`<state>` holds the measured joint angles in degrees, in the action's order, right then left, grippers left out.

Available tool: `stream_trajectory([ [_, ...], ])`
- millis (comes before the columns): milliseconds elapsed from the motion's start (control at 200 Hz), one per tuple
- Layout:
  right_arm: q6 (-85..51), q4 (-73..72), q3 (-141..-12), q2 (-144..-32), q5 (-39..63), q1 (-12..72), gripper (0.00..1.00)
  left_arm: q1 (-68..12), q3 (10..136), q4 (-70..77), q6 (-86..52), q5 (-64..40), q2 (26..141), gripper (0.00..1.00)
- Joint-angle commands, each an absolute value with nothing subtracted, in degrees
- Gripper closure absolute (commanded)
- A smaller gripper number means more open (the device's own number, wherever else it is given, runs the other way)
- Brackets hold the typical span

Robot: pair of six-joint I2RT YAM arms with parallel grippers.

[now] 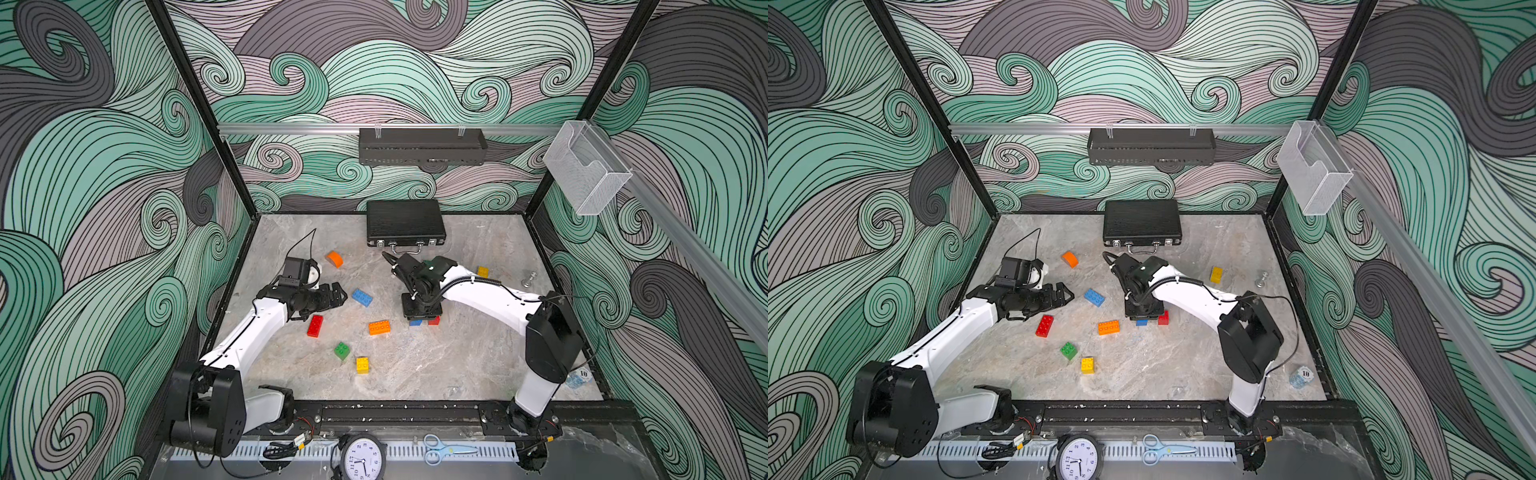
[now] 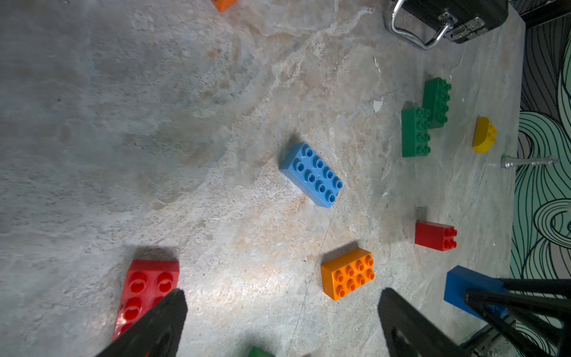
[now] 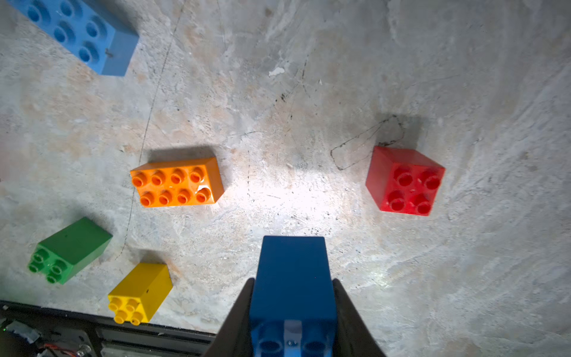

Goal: Assemble an ice cream with lego
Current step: Pick up the lego brick from the center of the board, then assemble the lego brick with the lego brick.

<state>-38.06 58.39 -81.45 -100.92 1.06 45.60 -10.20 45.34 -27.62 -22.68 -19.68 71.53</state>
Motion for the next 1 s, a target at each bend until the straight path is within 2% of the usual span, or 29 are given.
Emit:
stream_trajectory([
  [0, -33.5, 62.4, -81.1, -100.0, 0.4, 42.9, 0.75, -11.7, 48.3, -25.6, -22.9, -21.8, 72.4, 0.03],
  [405, -26.4, 62.7, -81.8, -102.6, -0.5, 36.8, 0.76, -13.8, 49.5, -25.7, -23.4, -20.4, 73.5, 0.03],
  [991, -24.9, 61.2, -80.8, -106.7, -0.6, 34.7, 0.76, -14.7, 50.3, -27.2, -23.6, -18.4, 73.9, 0.03],
])
